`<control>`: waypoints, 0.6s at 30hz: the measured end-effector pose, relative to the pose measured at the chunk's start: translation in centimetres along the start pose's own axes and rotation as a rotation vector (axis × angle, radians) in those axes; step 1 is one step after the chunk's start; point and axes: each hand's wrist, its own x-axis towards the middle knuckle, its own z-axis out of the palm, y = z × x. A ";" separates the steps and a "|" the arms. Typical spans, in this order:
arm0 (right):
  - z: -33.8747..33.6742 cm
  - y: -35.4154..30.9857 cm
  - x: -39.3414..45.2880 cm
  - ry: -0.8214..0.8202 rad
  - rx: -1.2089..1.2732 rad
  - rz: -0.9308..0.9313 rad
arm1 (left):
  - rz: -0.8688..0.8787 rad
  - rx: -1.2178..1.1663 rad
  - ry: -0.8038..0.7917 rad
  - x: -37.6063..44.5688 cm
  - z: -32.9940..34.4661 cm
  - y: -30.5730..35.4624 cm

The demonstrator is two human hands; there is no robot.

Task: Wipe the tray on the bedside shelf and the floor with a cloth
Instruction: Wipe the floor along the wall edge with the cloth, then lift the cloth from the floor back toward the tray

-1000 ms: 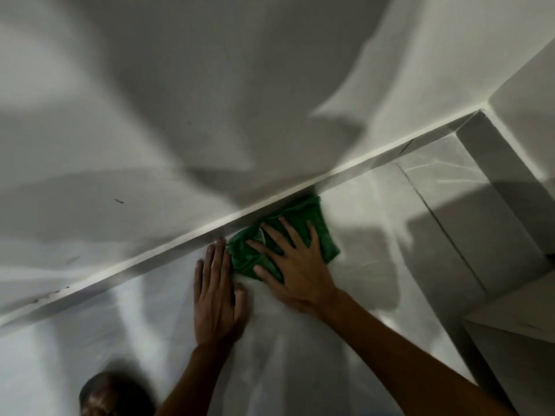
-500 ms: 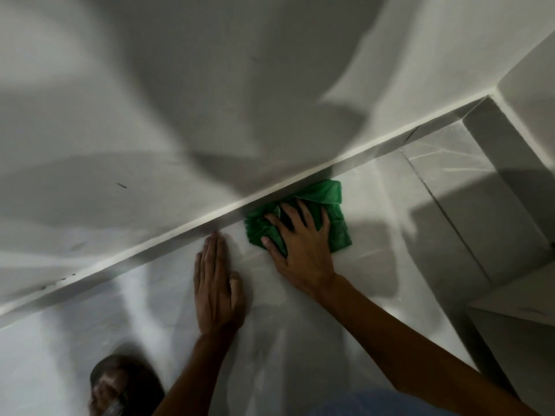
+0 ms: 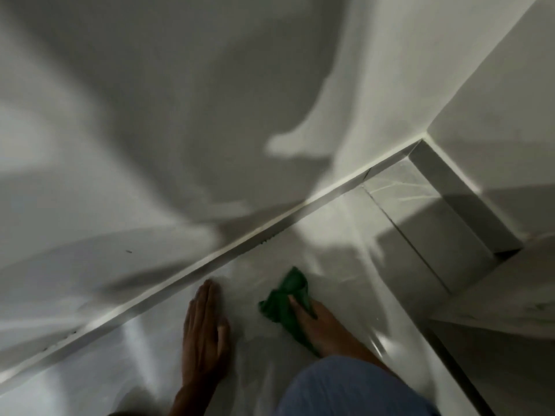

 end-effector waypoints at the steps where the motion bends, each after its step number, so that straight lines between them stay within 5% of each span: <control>1: -0.9 -0.7 -0.6 -0.005 0.200 0.098 | 0.016 0.004 -0.017 0.0 -0.4 0.3; 7: -3.8 -1.4 -3.3 0.175 1.071 0.207 | 0.174 0.082 -0.048 1.8 -2.9 4.6; 18: -8.6 -15.3 -17.5 0.192 1.367 0.059 | 0.423 0.084 -0.259 4.3 -17.0 20.2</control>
